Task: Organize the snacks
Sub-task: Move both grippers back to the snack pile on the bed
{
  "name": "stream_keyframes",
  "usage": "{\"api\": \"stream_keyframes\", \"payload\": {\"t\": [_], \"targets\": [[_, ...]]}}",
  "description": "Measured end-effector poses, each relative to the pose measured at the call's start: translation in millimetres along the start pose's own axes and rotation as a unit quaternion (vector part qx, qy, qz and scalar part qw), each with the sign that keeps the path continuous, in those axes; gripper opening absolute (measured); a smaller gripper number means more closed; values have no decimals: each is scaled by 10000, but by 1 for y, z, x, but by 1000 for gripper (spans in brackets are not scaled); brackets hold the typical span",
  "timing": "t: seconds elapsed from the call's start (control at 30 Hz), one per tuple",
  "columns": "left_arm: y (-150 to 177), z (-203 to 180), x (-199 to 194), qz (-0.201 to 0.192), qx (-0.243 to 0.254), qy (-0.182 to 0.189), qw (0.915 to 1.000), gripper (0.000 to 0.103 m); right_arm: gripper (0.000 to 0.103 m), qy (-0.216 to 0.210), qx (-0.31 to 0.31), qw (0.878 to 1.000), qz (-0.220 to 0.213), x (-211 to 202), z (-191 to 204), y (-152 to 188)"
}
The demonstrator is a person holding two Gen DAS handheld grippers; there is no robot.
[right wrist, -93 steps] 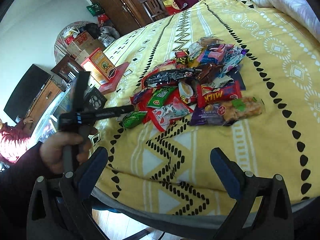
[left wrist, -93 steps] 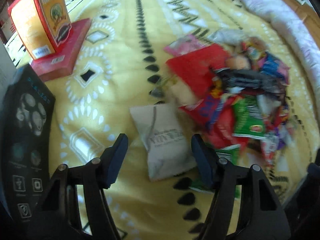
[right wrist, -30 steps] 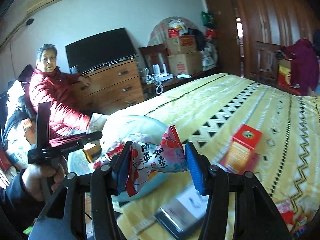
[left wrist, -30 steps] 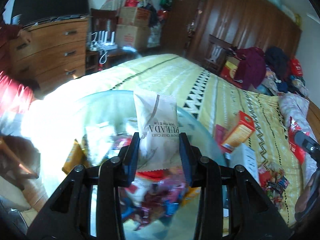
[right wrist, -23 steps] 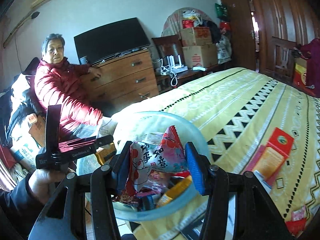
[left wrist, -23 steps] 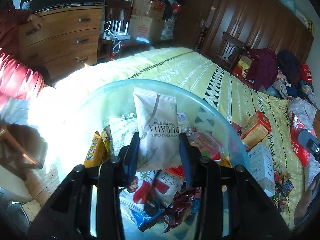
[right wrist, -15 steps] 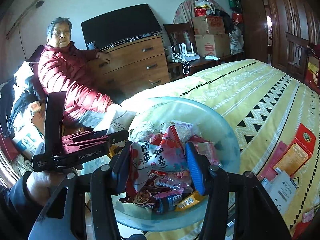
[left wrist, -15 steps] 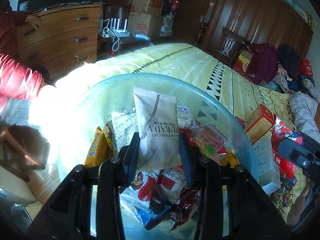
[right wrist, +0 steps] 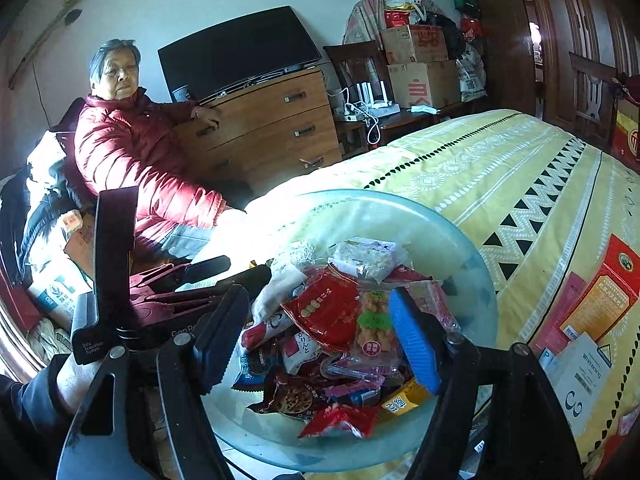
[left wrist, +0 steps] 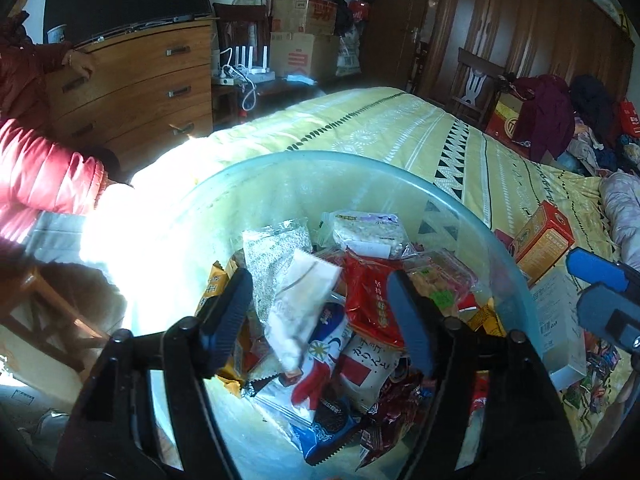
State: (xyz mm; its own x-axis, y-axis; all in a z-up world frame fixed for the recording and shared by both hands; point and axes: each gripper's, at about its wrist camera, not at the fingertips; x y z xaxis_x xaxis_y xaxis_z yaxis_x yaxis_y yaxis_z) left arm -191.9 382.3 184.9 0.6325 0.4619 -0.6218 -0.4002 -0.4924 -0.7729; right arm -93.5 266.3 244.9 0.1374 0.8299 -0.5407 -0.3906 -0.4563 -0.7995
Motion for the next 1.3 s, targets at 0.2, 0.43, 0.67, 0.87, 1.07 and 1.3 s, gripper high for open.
{"api": "stream_keyframes", "payload": {"t": [0.2,0.43,0.67,0.87,1.07,1.3], "targets": [[-2,-18,-12,-356,280,-285,9986,91,78,193,251,9994,-117,-33,-13,19],[-2,-46,-29,-722,553,-393,9951,99,88,661,708,9950,-257,-88,-40,62],[7,-72,-37,-774,649,-308,9944,100,96,1217,1231,9846,-251,-143,-74,114],[11,-103,-47,-848,835,-156,9928,100,99,1641,1722,9711,-199,-181,-107,160],[30,-152,-76,-1084,1167,449,9862,101,99,2247,1916,9554,22,-217,-126,222],[105,-260,-103,-810,2295,2014,9488,103,99,2990,2283,9264,181,-266,-170,300]]}}
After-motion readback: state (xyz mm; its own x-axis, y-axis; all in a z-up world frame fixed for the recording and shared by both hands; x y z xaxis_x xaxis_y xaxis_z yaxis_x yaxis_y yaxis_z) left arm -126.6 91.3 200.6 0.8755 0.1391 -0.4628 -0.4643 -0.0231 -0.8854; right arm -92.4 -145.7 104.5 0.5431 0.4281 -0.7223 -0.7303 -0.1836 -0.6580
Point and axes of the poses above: each gripper's, at about its wrist camera, not at the fingertips, and x roughly the way its jaws point, z to its left, y to its underside, and after that the axes turned 4 degrees about -z, right-handed
